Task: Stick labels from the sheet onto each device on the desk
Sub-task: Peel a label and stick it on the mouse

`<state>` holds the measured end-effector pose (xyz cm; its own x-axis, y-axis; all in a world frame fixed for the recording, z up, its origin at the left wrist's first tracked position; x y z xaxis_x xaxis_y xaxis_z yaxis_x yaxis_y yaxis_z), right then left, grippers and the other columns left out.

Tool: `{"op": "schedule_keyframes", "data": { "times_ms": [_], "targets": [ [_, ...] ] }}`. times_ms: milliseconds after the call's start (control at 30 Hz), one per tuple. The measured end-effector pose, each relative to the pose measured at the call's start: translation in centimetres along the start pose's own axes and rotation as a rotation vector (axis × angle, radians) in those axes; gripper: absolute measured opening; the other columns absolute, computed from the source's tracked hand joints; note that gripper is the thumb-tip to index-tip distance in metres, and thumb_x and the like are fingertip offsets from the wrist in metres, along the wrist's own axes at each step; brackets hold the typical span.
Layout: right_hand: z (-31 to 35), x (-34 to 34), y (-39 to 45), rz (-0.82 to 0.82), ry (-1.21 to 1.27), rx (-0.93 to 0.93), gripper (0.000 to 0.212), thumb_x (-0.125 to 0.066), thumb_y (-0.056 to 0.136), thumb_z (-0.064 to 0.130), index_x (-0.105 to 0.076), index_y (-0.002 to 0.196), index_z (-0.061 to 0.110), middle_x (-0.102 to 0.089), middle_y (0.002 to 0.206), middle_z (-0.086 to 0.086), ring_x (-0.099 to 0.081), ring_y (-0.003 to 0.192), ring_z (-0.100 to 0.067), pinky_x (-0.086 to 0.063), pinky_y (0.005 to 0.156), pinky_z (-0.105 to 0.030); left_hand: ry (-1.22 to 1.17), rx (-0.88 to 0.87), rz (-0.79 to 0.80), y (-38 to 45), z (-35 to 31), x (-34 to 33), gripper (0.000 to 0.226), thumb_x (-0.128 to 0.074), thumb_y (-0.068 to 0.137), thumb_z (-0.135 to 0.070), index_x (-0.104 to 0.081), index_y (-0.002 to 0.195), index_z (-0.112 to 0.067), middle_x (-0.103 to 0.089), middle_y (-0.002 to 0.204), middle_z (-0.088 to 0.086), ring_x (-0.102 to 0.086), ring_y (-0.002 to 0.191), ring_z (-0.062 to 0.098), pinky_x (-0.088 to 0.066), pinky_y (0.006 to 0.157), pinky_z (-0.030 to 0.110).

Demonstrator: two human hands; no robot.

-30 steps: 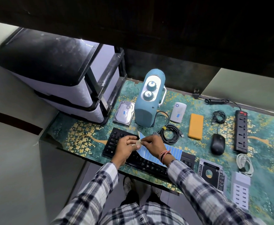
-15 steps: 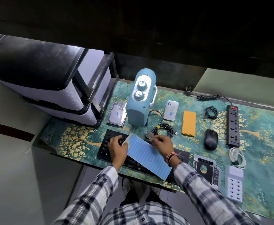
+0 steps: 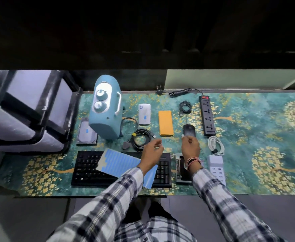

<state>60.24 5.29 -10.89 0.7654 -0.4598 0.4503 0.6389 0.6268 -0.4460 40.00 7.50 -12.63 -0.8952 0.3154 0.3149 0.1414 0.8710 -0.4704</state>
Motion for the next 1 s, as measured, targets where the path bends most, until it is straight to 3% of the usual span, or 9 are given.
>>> {"op": "schedule_keyframes", "data": {
  "times_ms": [133, 267, 333, 400, 500, 667, 767, 867, 1000],
  "targets": [
    [-1.9, 2.2, 3.7, -0.016, -0.003, -0.079, 0.028, -0.054, 0.091, 0.033, -0.064, 0.102, 0.008, -0.067, 0.1, -0.012, -0.061, 0.096, -0.031, -0.046, 0.085, -0.036, 0.064, 0.045, 0.217, 1.6, -2.3, -6.7, 0.054, -0.054, 0.098, -0.022, -0.045, 0.15, -0.012, -0.05, 0.151, 0.007, -0.048, 0.139, 0.022, -0.038, 0.115, 0.036],
    [-5.5, 1.6, 8.6, 0.103, 0.033, -0.142, 0.041, -0.05, 0.085, 0.041, -0.068, 0.103, 0.009, -0.069, 0.109, -0.015, -0.063, 0.099, -0.033, -0.05, 0.095, -0.049, 0.108, 0.088, 0.302, 3.3, -4.3, -10.4, 0.058, -0.048, 0.096, -0.013, -0.038, 0.153, -0.01, -0.043, 0.155, 0.01, -0.041, 0.142, 0.028, -0.035, 0.116, 0.037],
    [-4.8, 1.7, 8.6, 0.138, 0.112, -0.18, 0.032, -0.049, 0.089, 0.036, -0.066, 0.098, 0.01, -0.067, 0.106, -0.016, -0.061, 0.088, -0.03, -0.052, 0.085, -0.046, 0.021, 0.096, 0.312, 4.1, -5.3, -11.6, 0.049, -0.048, 0.091, -0.002, -0.055, 0.138, -0.013, -0.062, 0.13, 0.007, -0.057, 0.12, 0.026, -0.044, 0.098, 0.029],
    [-3.3, 1.9, 7.8, 0.159, 0.223, -0.226, 0.023, -0.049, 0.095, 0.028, -0.064, 0.098, 0.01, -0.064, 0.099, -0.013, -0.056, 0.078, -0.023, -0.05, 0.067, -0.035, -0.03, 0.109, 0.338, 4.3, -5.9, -12.5, 0.043, -0.049, 0.089, 0.004, -0.062, 0.124, -0.017, -0.068, 0.107, 0.001, -0.061, 0.098, 0.019, -0.045, 0.082, 0.024],
    [-2.6, 2.0, 7.3, 0.172, 0.409, -0.303, 0.02, -0.046, 0.097, 0.022, -0.064, 0.101, 0.015, -0.063, 0.092, -0.012, -0.059, 0.081, -0.025, -0.048, 0.056, -0.029, -0.141, 0.174, 0.301, 4.9, -4.7, -12.9, 0.041, -0.054, 0.086, 0.0, -0.064, 0.124, -0.01, -0.071, 0.115, 0.009, -0.063, 0.107, 0.025, -0.047, 0.084, 0.027],
    [-1.4, 1.9, 6.9, 0.28, 0.608, -0.297, 0.025, -0.044, 0.1, 0.017, -0.049, 0.12, 0.004, -0.07, 0.098, -0.026, -0.068, 0.079, -0.03, -0.056, 0.081, -0.04, -0.539, 0.287, 0.228, 5.3, -3.0, -12.0, 0.034, -0.061, 0.099, -0.024, -0.063, 0.128, -0.006, -0.069, 0.125, 0.013, -0.064, 0.114, 0.023, -0.052, 0.099, 0.034],
    [-1.1, 1.1, 7.1, 0.348, 0.528, -0.225, 0.025, -0.053, 0.097, 0.012, -0.058, 0.118, -0.001, -0.071, 0.098, -0.028, -0.07, 0.083, -0.033, -0.059, 0.084, -0.043, -0.725, 0.375, 0.157, 5.4, -2.1, -11.3, 0.023, -0.053, 0.104, -0.02, -0.065, 0.119, -0.007, -0.066, 0.124, 0.017, -0.062, 0.107, 0.025, -0.051, 0.097, 0.035],
    [-1.2, 1.4, 7.9, 0.263, 0.279, -0.072, 0.022, -0.058, 0.096, 0.01, -0.066, 0.11, -0.004, -0.07, 0.082, -0.015, -0.067, 0.069, -0.024, -0.061, 0.074, -0.043, -0.823, 0.457, 0.118, 5.4, -1.6, -10.9, 0.03, -0.052, 0.104, -0.017, -0.059, 0.128, -0.001, -0.063, 0.13, 0.023, -0.061, 0.117, 0.032, -0.046, 0.111, 0.043],
    [-0.6, 1.8, 8.3, 0.162, -0.056, 0.124, 0.014, -0.064, 0.088, 0.015, -0.074, 0.097, 0.011, -0.074, 0.085, -0.006, -0.07, 0.077, -0.023, -0.061, 0.08, -0.041, -0.835, 0.524, 0.067, 5.3, -1.4, -10.4, 0.037, -0.05, 0.105, -0.014, -0.049, 0.137, 0.004, -0.059, 0.136, 0.025, -0.056, 0.129, 0.035, -0.042, 0.114, 0.044]
  ]
}}
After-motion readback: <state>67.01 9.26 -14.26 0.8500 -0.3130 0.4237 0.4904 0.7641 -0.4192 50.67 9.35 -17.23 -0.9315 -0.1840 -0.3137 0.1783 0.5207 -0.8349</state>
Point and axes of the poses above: each hand's wrist, its own y-axis towards the middle knuckle, its own x-axis out of the back of the hand, z = x × y, the point moved 8 cm from there along y, towards the middle knuckle
